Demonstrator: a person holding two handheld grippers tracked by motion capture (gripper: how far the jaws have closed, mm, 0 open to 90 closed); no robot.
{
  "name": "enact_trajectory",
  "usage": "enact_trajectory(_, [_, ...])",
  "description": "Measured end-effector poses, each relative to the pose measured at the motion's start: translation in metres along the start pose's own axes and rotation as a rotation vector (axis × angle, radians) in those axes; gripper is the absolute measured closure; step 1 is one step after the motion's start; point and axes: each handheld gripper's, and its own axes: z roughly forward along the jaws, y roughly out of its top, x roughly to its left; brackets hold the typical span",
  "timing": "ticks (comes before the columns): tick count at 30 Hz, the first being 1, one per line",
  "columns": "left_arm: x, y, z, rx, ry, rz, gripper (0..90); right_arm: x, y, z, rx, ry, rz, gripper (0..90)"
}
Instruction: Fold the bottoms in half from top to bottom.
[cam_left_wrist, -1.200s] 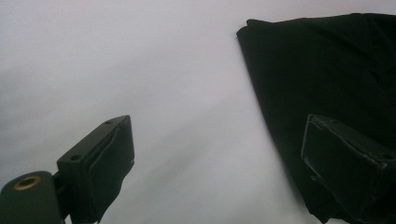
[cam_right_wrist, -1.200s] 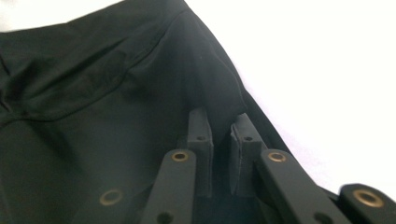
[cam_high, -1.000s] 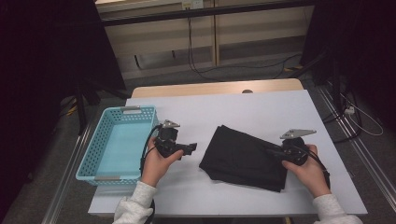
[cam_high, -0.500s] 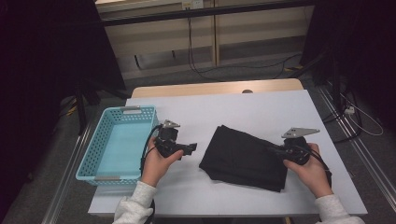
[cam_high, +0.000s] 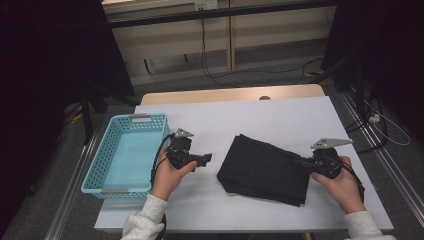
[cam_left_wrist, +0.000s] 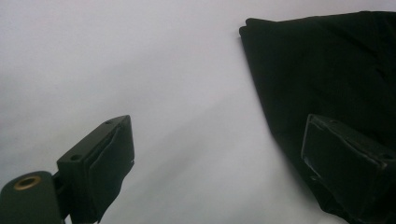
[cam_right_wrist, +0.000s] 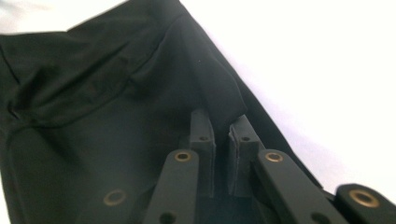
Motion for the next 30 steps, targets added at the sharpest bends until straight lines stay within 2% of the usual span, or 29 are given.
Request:
enact_trajectory(4, [-0.004, 0.001, 0.0, 0.012, -0.014, 0.013, 9.3, -0.003, -0.005, 0.003, 0.024, -0.004, 0.009, 82.6])
enact_trajectory(6, [-0.007, 0.001, 0.001, -0.003, -0.013, 0.012, 9.3, -0.003, -0.006, 0.004, 0.039, -0.009, 0.002, 82.6])
enact_trajectory(8, [-0.011, 0.0, 0.002, 0.011, -0.02, 0.026, 9.3, -0.003, -0.008, 0.005, 0.049, -0.016, 0.007, 82.5])
enact_trajectory(15, [-0.027, -0.003, 0.012, 0.03, -0.059, 0.036, 10.8, -0.005, -0.012, 0.004, 0.051, -0.012, 0.009, 82.0])
enact_trajectory(16, [-0.029, -0.004, 0.014, 0.021, -0.05, 0.038, 10.9, -0.005, -0.012, 0.004, 0.051, -0.015, 0.01, 81.8])
enact_trajectory(18, [-0.033, -0.006, 0.016, 0.022, -0.068, 0.031, 11.6, -0.006, -0.013, 0.004, 0.051, -0.016, 0.014, 81.9])
enact_trajectory(20, [-0.036, -0.008, 0.018, 0.038, -0.091, 0.022, 12.5, -0.006, -0.013, 0.004, 0.046, -0.019, 0.014, 81.3])
enact_trajectory(22, [-0.039, -0.011, 0.021, 0.049, -0.09, 0.027, 13.1, -0.006, -0.013, 0.004, 0.044, -0.02, 0.011, 80.8])
enact_trajectory(24, [-0.041, -0.014, 0.024, 0.071, -0.094, 0.021, 15.0, -0.006, -0.014, 0.004, 0.041, -0.027, -0.002, 77.7])
enact_trajectory(26, [-0.043, -0.017, 0.026, 0.08, -0.099, 0.017, 15.3, -0.005, -0.013, 0.003, 0.03, -0.039, -0.008, 70.8])
enact_trajectory(28, [-0.045, -0.02, 0.027, 0.088, -0.109, 0.007, 16.3, -0.005, -0.012, 0.001, -0.005, -0.059, -0.024, 63.2])
enact_trajectory(30, [-0.047, -0.022, 0.028, 0.099, -0.11, 0.024, 16.3, -0.006, -0.012, 0.0, -0.032, -0.071, -0.007, 58.3])
